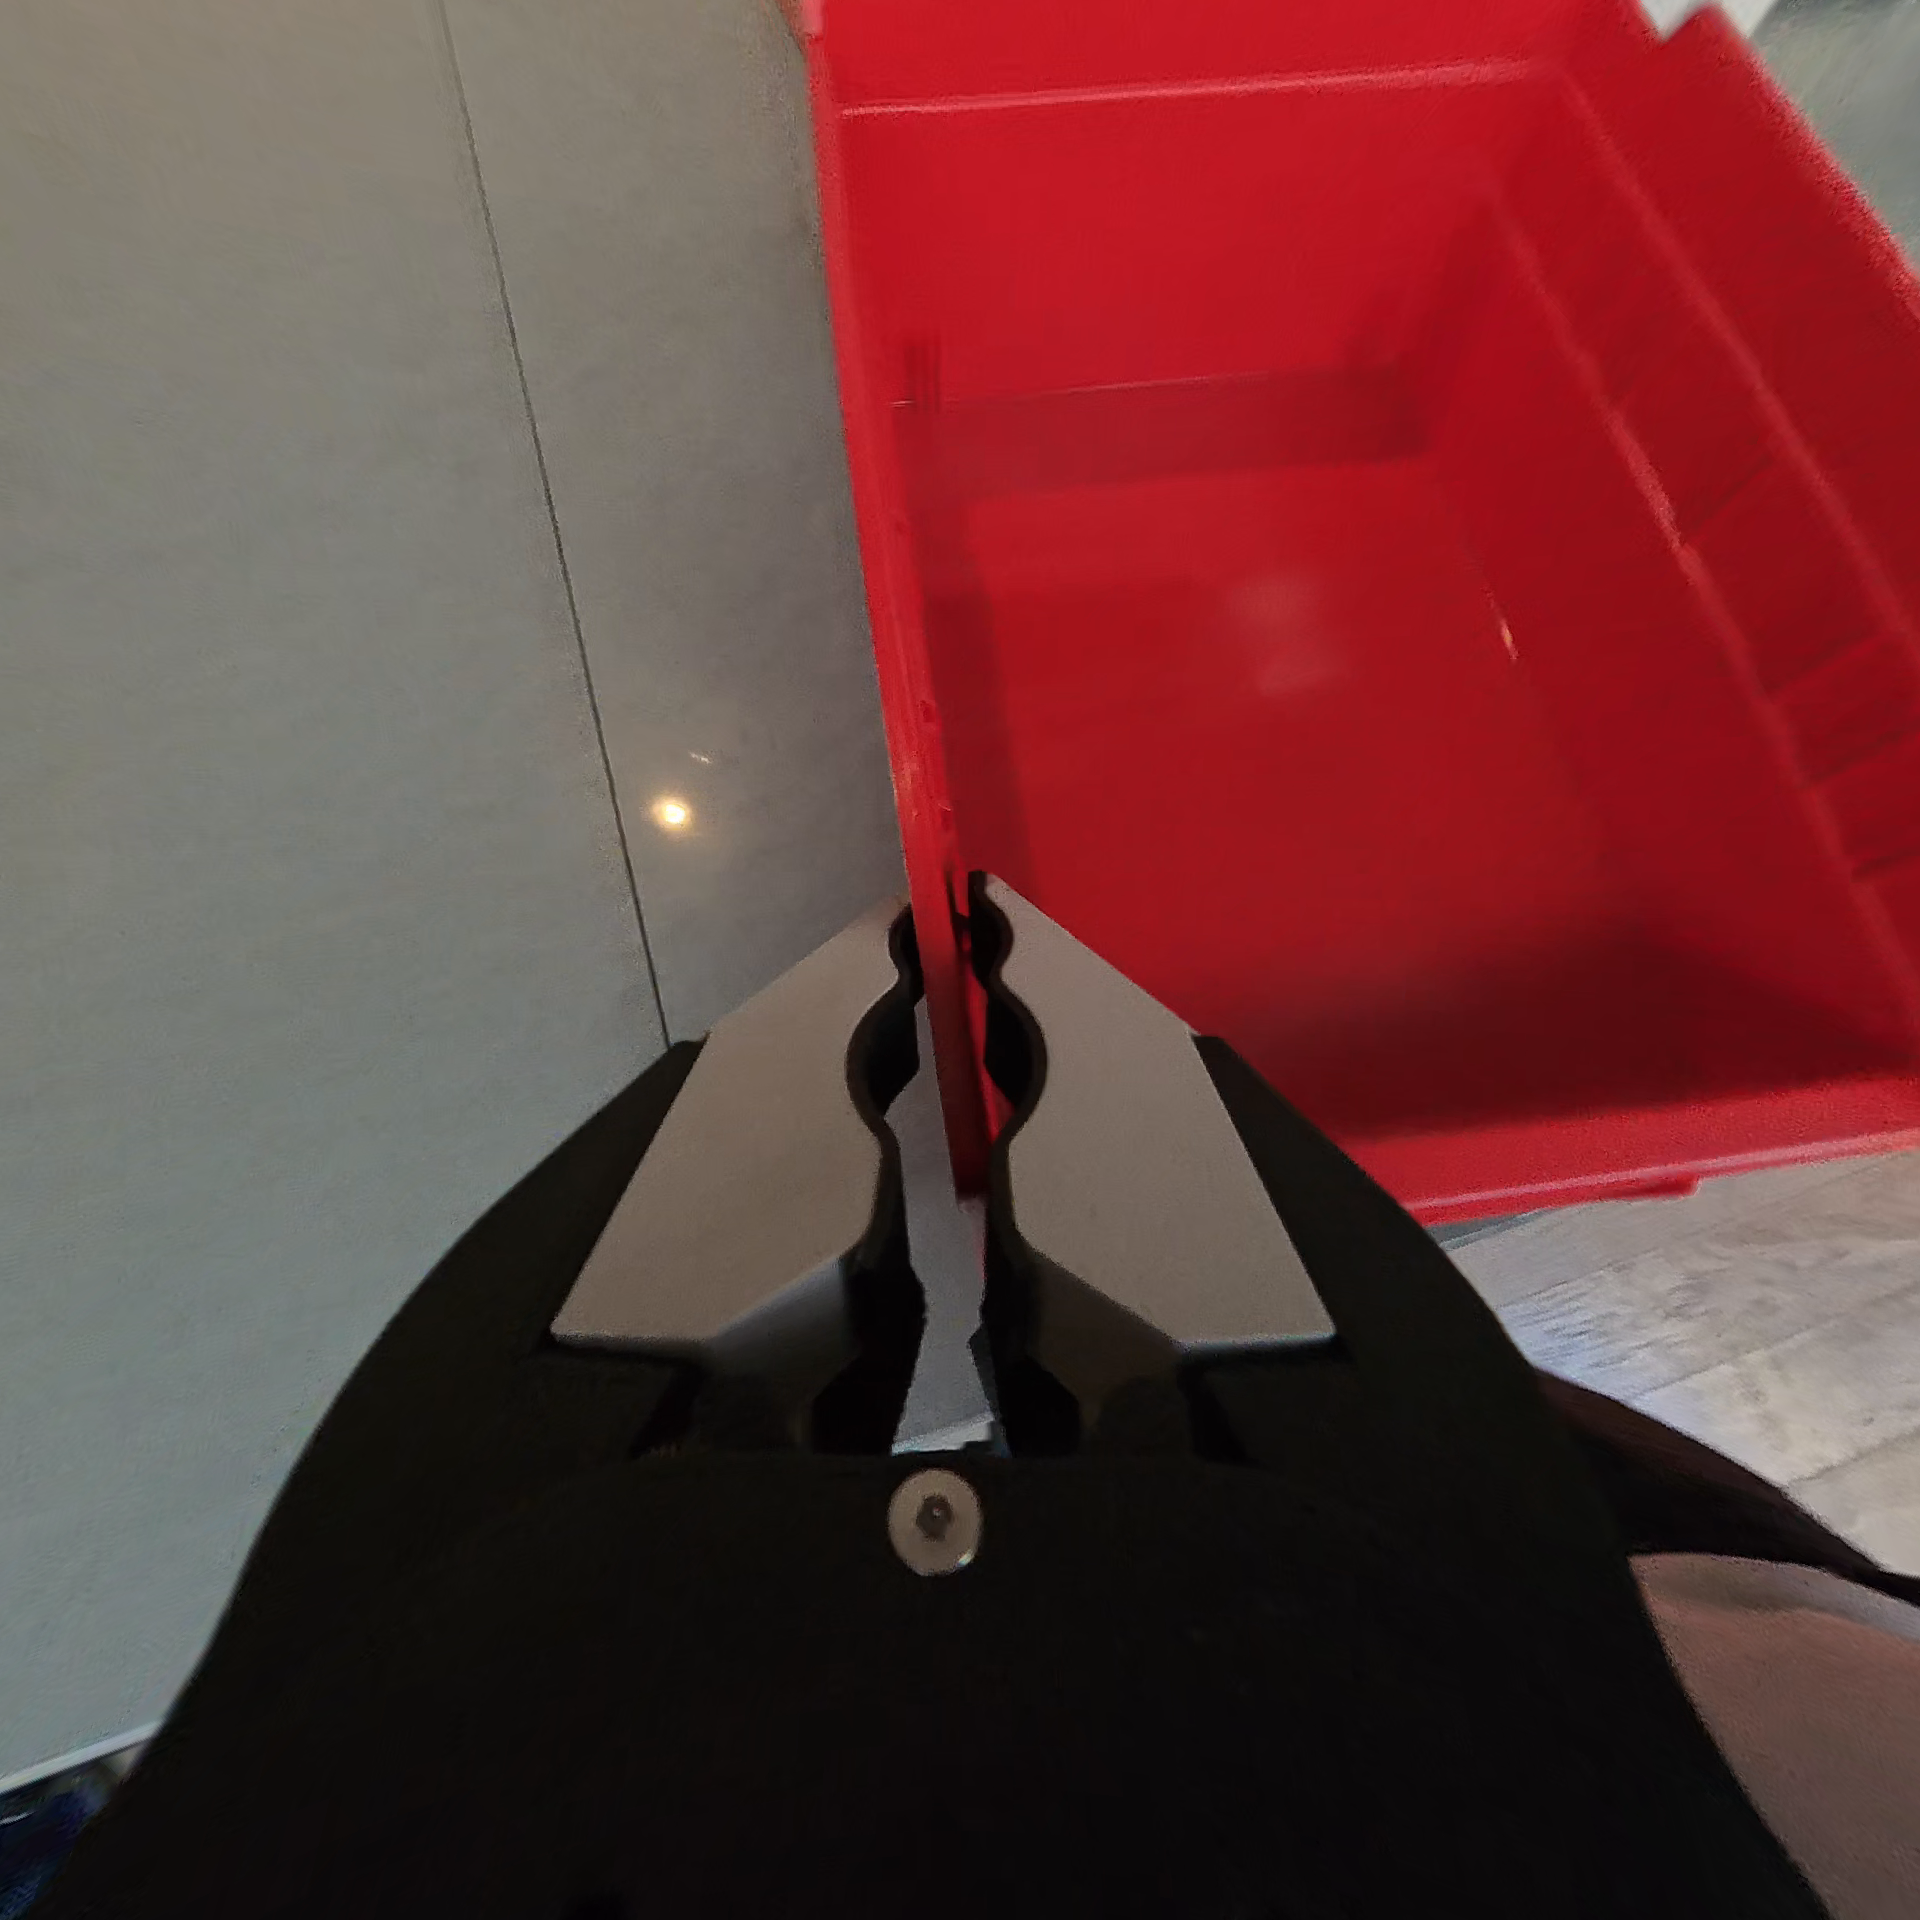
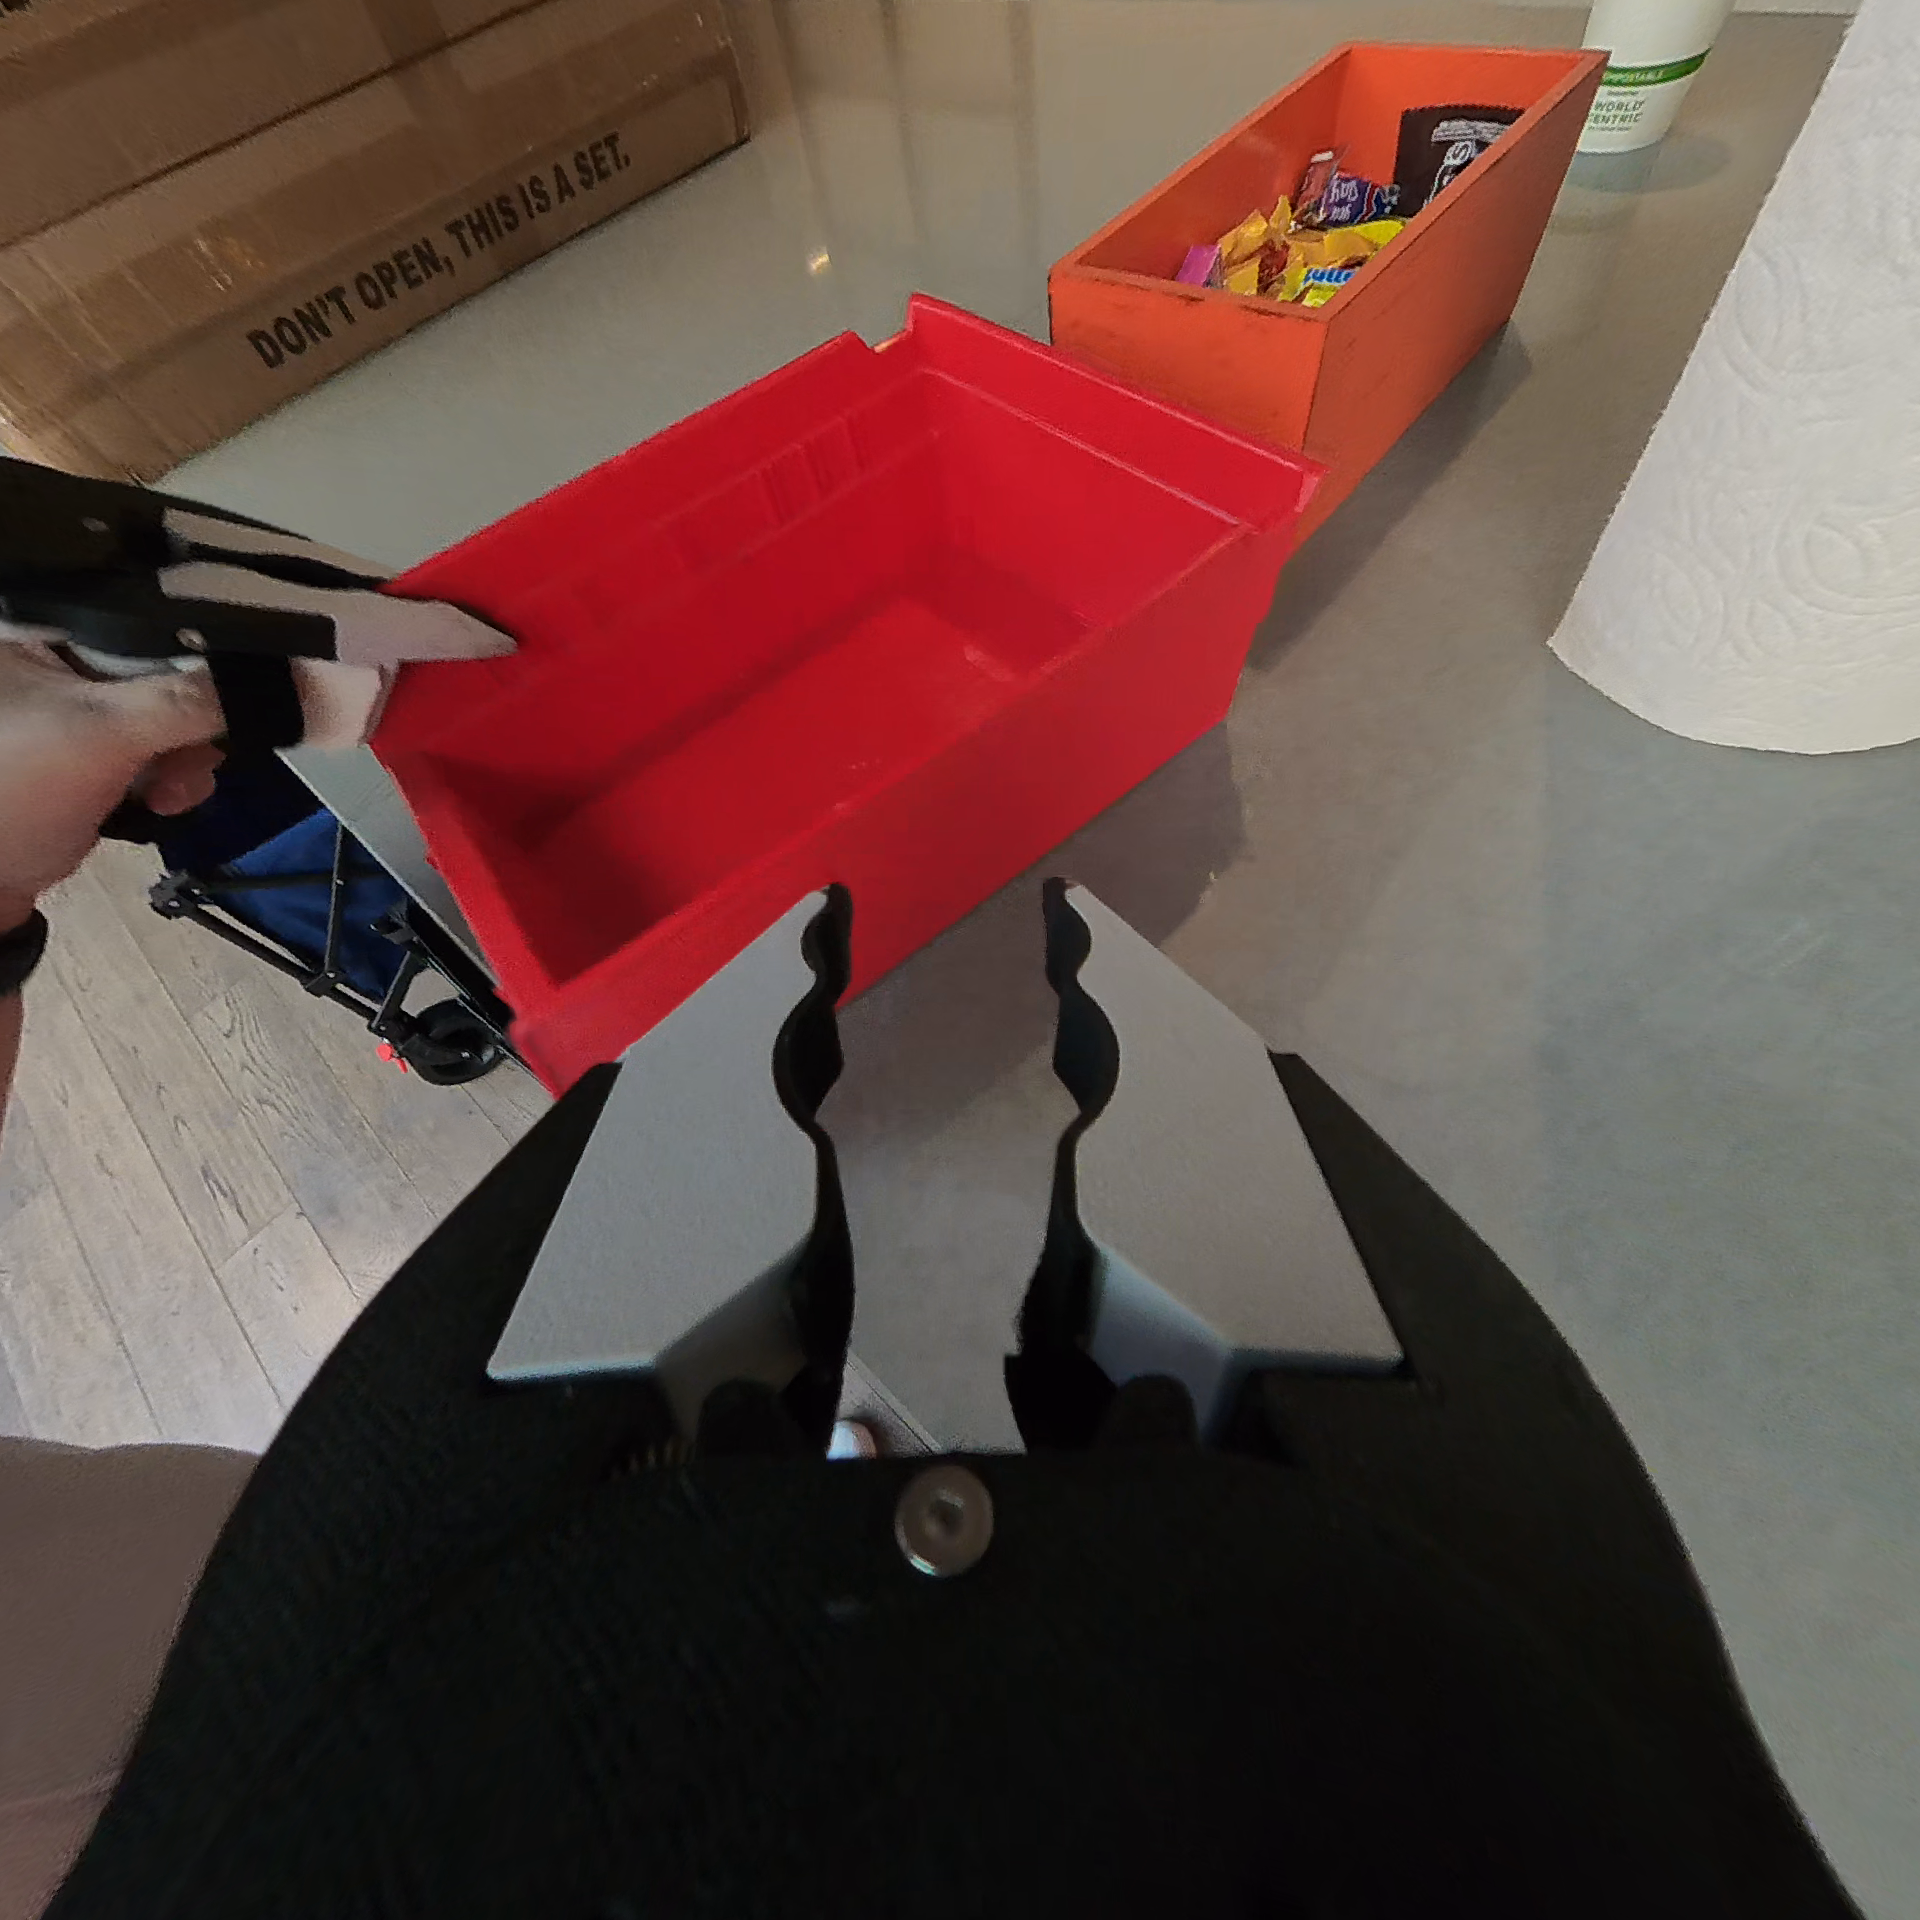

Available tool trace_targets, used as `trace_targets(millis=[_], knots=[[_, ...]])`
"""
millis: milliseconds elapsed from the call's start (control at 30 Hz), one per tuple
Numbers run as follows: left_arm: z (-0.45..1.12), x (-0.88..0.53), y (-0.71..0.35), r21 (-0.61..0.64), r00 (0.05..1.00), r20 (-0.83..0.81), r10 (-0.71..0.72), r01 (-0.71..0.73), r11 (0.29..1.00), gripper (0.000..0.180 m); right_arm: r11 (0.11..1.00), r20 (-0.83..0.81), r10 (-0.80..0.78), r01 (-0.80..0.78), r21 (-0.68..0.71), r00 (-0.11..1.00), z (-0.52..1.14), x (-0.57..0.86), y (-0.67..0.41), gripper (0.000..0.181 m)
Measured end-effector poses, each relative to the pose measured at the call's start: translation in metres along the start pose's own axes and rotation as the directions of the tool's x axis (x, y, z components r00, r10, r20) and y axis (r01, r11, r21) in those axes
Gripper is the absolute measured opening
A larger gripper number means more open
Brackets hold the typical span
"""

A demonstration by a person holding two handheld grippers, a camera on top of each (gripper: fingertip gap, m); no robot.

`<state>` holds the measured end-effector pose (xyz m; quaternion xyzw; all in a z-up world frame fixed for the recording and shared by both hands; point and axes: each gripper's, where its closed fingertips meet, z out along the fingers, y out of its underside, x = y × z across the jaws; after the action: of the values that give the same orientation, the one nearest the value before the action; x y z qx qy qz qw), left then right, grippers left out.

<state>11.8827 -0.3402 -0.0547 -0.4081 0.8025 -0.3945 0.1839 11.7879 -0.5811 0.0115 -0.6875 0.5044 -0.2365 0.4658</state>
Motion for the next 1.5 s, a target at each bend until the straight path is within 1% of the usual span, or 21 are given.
trace_targets(millis=[67,167,300,367,433,533,633,700,767,800,867,900,1000,1067,1167,1267,1333,1433,1500], knots=[[-0.004,-0.013,0.002,0.011,0.995,-0.036,-0.093,0.094,0.996,0.003,1.0,-0.01,-0.014,0.014,-0.017,1.0,-0.001,0.004,0.001,0.036],[-0.014,-0.044,0.009,0.018,0.988,0.009,-0.153,0.153,0.988,0.003,0.999,-0.03,-0.037,0.037,-0.019,0.999,-0.007,0.013,-0.002,0.035],[-0.028,-0.078,0.019,0.036,0.964,0.028,-0.265,0.264,0.964,0.003,0.997,-0.045,-0.064,0.063,-0.034,0.997,-0.013,0.034,-0.005,0.034],[-0.034,-0.095,0.023,0.049,0.951,0.09,-0.295,0.292,0.955,0.003,0.997,-0.046,-0.072,0.07,-0.046,0.996,-0.015,0.047,-0.007,0.034],[-0.037,-0.109,0.026,0.063,0.946,0.136,-0.293,0.287,0.956,0.003,0.995,-0.026,-0.089,0.088,-0.044,0.996,-0.019,0.057,-0.014,0.034],[-0.04,-0.123,0.027,0.099,0.917,0.158,-0.367,0.356,0.929,0.003,0.989,0.021,-0.149,0.15,-0.021,0.989,-0.028,0.072,-0.037,0.034],[-0.04,-0.125,0.025,0.138,0.904,0.164,-0.394,0.375,0.917,0.004,0.97,0.047,-0.242,0.241,0.036,0.969,-0.044,0.093,-0.072,0.035],[-0.05,-0.121,0.015,0.207,0.897,0.12,-0.426,0.397,0.894,0.017,0.951,0.066,-0.301,0.294,0.092,0.951,-0.054,0.11,-0.094,0.036],[-0.073,-0.117,0.0,0.322,0.88,0.079,-0.468,0.422,0.848,0.028,0.941,0.084,-0.323,0.31,0.138,0.943,-0.061,0.132,-0.115,0.036],[-0.086,-0.112,-0.009,0.384,0.878,0.06,-0.475,0.419,0.823,0.031,0.938,0.106,-0.327,0.308,0.162,0.939,-0.063,0.142,-0.125,0.036],[-0.11,-0.098,-0.028,0.492,0.887,0.044,-0.46,0.381,0.783,0.037,0.925,0.151,-0.342,0.303,0.23,0.928,-0.068,0.16,-0.152,0.036],[-0.119,-0.088,-0.038,0.524,0.897,0.05,-0.439,0.35,0.776,0.038,0.914,0.158,-0.353,0.304,0.268,0.922,-0.07,0.17,-0.169,0.035],[-0.133,-0.056,-0.069,0.555,0.931,0.09,-0.354,0.248,0.794,0.04,0.881,0.155,-0.383,0.309,0.358,0.911,-0.067,0.2,-0.224,0.037],[-0.135,-0.031,-0.095,0.574,0.953,0.072,-0.296,0.203,0.793,0.04,0.866,0.174,-0.389,0.295,0.403,0.905,-0.059,0.215,-0.26,0.04],[-0.125,0.002,-0.124,0.562,0.976,0.028,-0.214,0.162,0.811,0.04,0.858,0.218,-0.391,0.268,0.438,0.894,-0.037,0.234,-0.303,0.045],[-0.114,0.021,-0.132,0.524,0.983,0.022,-0.182,0.144,0.839,0.041,0.869,0.29,-0.378,0.229,0.438,0.879,-0.015,0.245,-0.326,0.051],[-0.113,0.029,-0.131,0.519,0.984,0.024,-0.176,0.138,0.844,0.04,0.873,0.341,-0.384,0.218,0.436,0.858,-0.005,0.247,-0.333,0.053],[-0.113,0.034,-0.123,0.503,0.981,0.026,-0.194,0.154,0.85,0.039,0.869,0.353,-0.408,0.239,0.434,0.842,0.008,0.251,-0.338,0.053],[-0.116,0.031,-0.118,0.504,0.976,0.033,-0.215,0.169,0.847,0.039,0.872,0.385,-0.402,0.218,0.439,0.831,0.013,0.251,-0.341,0.053]])
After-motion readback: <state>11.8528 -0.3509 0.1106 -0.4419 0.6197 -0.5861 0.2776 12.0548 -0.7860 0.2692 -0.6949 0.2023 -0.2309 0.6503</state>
